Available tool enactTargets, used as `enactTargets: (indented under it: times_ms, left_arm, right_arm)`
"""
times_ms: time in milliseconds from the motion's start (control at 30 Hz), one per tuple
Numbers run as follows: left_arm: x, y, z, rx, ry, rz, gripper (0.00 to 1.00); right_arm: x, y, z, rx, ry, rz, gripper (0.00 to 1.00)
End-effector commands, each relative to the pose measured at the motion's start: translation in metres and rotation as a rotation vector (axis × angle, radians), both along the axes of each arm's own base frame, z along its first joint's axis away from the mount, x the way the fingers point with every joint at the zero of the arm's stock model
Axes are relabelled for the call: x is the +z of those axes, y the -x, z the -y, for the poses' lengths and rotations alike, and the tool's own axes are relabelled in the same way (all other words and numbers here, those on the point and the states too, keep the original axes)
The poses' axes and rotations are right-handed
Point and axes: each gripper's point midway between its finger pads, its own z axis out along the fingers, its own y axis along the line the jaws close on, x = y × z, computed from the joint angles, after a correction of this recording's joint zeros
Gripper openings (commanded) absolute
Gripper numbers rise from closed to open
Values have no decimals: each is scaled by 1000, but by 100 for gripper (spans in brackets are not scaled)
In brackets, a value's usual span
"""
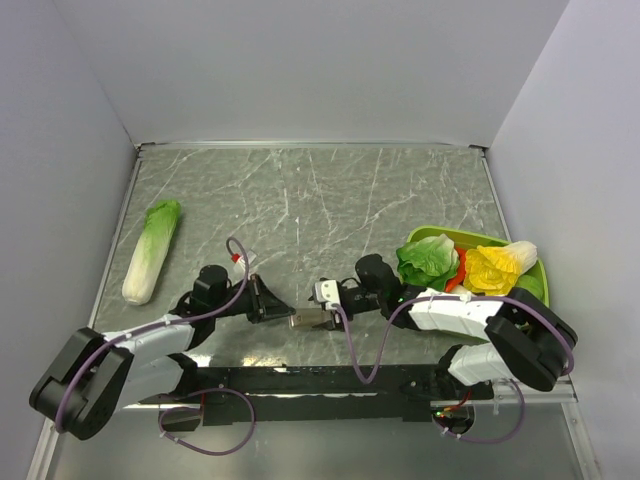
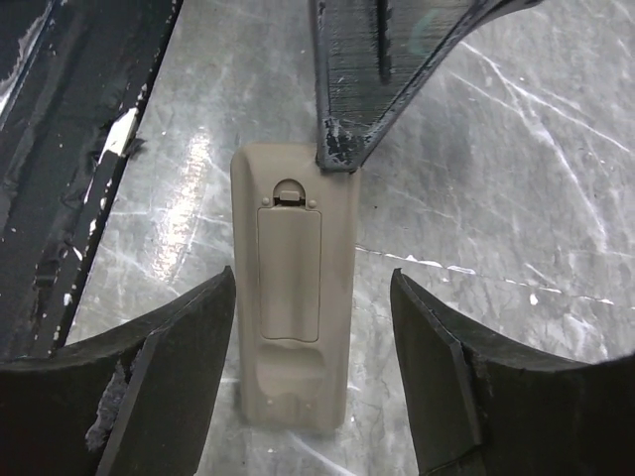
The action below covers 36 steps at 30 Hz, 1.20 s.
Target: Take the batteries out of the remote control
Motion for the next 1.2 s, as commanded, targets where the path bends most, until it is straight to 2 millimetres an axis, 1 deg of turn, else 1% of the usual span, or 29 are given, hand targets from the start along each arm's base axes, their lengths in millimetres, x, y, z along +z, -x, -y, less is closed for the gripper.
enactTargets:
  times_ms: [0, 33, 67, 100, 133, 200, 233, 267, 300, 333, 367, 400, 433, 467, 500, 533, 567, 600, 767, 867, 900, 967, 1033, 1100, 1133, 1167]
  left_arm:
    - [9, -11, -3, 65, -8, 59, 1]
    - [8, -12, -5, 80, -19, 63, 1]
    - [5, -16, -8, 116, -37, 62, 1]
    - [8, -18, -11, 144, -37, 76, 1]
    - [7, -19, -13, 170, -35, 63, 1]
    - [5, -21, -21, 233, -29, 72, 1]
    - [5, -21, -23, 255, -20, 60, 1]
    - [2, -18, -26, 269, -15, 62, 1]
    - [1, -19, -28, 288, -13, 63, 1]
    - [1, -19, -29, 298, -4, 59, 1]
    - [-2, -18, -31, 305, -4, 55, 1]
    - [-2, -17, -31, 310, 0, 54, 1]
    - [-4, -17, -32, 313, 3, 44, 1]
    - [-5, -16, -32, 313, 2, 40, 1]
    - [-5, -15, -32, 311, 2, 37, 1]
    - [-5, -15, -32, 310, 3, 33, 1]
    - [-6, -15, -32, 309, 0, 28, 1]
    - [-6, -15, -32, 308, -4, 25, 1]
    - [-10, -14, -32, 318, -8, -10, 1]
    - [-5, -12, -30, 311, 21, -17, 1]
    - [-6, -11, -31, 312, 21, -20, 1]
    - [-6, -13, -32, 321, 14, -13, 1]
    - [-6, -12, -33, 324, 15, -9, 1]
    - [-5, -11, -33, 324, 19, -11, 1]
    - [-5, -11, -33, 325, 16, -11, 1]
    - [-5, -12, -34, 328, 12, -10, 1]
  right_arm:
    - [37, -4, -8, -17, -76, 31, 72]
    - [42, -3, -7, -37, -82, 7, 72]
    - [45, -7, -6, -73, -82, -8, 72]
    - [50, -8, -7, -95, -90, -32, 72]
    - [58, -5, -7, -131, -111, -102, 72]
    - [70, -12, -8, -228, -149, -191, 72]
    - [76, -9, -7, -288, -164, -307, 72]
    - [79, -17, -5, -367, -172, -349, 71]
    - [87, -22, -6, -427, -191, -406, 69]
    - [88, -26, -5, -526, -191, -533, 67]
    - [76, -27, 1, -601, -134, -606, 64]
    - [84, -36, -1, -662, -134, -630, 61]
    - [77, -37, -2, -701, -102, -695, 60]
    - [74, -36, -4, -719, -85, -732, 57]
    - [75, -32, -9, -705, -84, -764, 56]
    - [71, -29, -13, -704, -77, -795, 56]
    - [71, -27, -17, -691, -87, -796, 55]
    - [68, -27, -19, -718, -88, -791, 55]
    - [58, -27, -27, -739, -83, -744, 55]
    - [54, -28, -34, -742, -76, -729, 55]
    - [48, -28, -34, -754, -52, -725, 55]
    - [45, -32, -35, -790, -40, -706, 55]
    - [36, -34, -34, -824, -17, -699, 55]
    - [33, -34, -35, -844, -24, -704, 55]
    - [37, -35, -38, -836, -43, -708, 56]
    - [35, -31, -39, -823, -44, -719, 56]
